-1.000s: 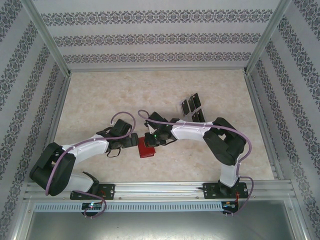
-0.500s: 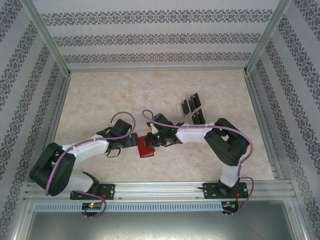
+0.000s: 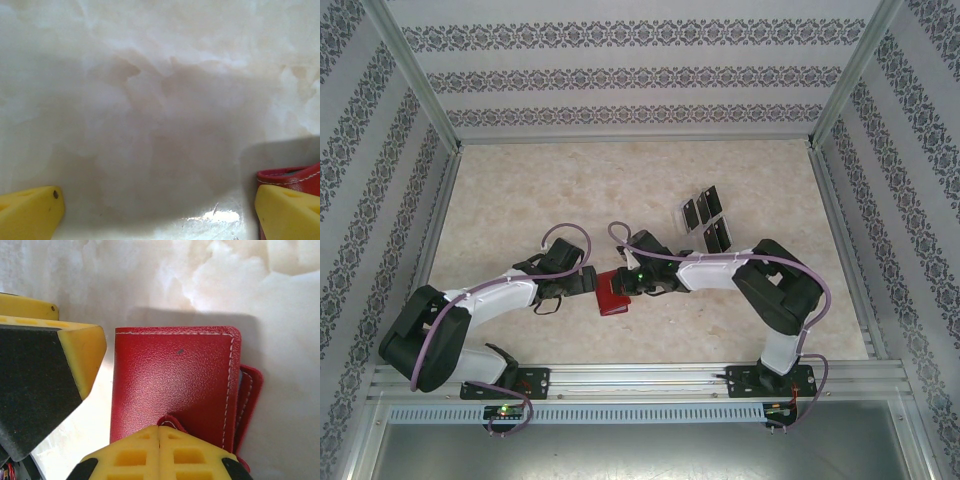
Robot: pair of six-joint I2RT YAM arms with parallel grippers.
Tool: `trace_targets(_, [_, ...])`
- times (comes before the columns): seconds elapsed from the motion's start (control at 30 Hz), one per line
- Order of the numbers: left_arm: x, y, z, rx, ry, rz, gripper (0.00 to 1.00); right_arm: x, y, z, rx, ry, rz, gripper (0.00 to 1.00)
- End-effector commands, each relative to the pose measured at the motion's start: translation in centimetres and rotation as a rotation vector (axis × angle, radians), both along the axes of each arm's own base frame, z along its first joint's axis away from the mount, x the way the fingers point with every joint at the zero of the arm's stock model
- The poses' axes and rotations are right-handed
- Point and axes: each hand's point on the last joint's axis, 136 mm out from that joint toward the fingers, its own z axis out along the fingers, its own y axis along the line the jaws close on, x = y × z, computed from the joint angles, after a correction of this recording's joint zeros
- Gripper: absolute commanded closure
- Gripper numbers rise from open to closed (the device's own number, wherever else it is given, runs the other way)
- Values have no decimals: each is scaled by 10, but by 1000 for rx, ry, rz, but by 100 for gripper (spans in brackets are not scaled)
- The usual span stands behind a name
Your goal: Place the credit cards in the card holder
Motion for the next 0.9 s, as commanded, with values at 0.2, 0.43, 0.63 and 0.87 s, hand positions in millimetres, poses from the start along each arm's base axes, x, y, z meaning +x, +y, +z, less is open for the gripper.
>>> trace_targets(0.2, [9, -30, 3, -107, -10, -70, 0, -23, -60, -36, -305, 122, -51, 76])
trace_targets(0.43, [17, -30, 15, -110, -45, -42, 0, 12, -3, 48, -100, -12, 8, 49])
trace_targets(0.63, [29, -17, 49, -83, -123, 0, 0, 26, 4, 107, -23, -113, -11, 30])
trace_targets(0.87, [46, 27, 125, 39, -307, 70, 0, 61, -63, 181, -31, -323, -189, 2])
